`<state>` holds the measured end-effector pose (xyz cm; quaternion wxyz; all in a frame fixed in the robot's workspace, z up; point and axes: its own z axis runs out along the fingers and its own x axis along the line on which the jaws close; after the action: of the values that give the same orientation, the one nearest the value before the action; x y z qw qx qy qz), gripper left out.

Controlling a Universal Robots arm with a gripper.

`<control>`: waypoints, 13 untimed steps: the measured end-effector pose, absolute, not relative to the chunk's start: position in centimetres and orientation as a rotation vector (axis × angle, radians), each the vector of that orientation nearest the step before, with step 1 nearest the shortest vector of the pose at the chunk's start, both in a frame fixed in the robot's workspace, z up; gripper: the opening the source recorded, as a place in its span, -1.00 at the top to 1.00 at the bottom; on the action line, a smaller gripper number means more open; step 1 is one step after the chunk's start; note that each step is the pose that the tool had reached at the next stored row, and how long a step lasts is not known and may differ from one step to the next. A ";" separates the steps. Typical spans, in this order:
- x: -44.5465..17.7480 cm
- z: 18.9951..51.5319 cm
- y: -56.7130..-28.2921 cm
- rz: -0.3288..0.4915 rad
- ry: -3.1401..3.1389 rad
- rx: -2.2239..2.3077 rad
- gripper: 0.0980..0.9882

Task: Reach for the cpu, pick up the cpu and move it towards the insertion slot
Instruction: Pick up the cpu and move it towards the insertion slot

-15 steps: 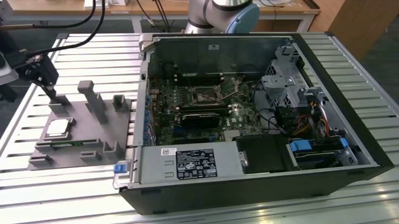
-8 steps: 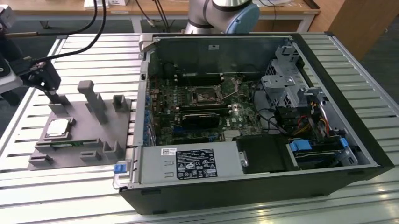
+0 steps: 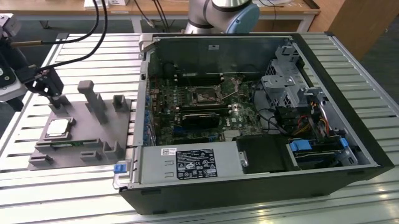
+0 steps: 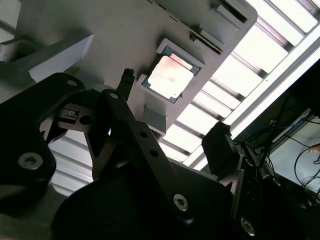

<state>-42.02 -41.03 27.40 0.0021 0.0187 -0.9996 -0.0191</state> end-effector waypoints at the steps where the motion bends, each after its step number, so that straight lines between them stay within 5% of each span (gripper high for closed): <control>1: -42.0 27.2 -41.1 -0.060 -3.136 0.059 -0.63; 13: -42.0 25.0 -41.4 -0.060 -3.136 0.059 -0.63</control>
<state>-42.05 -41.38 25.02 0.0021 0.0187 -0.9996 -0.0191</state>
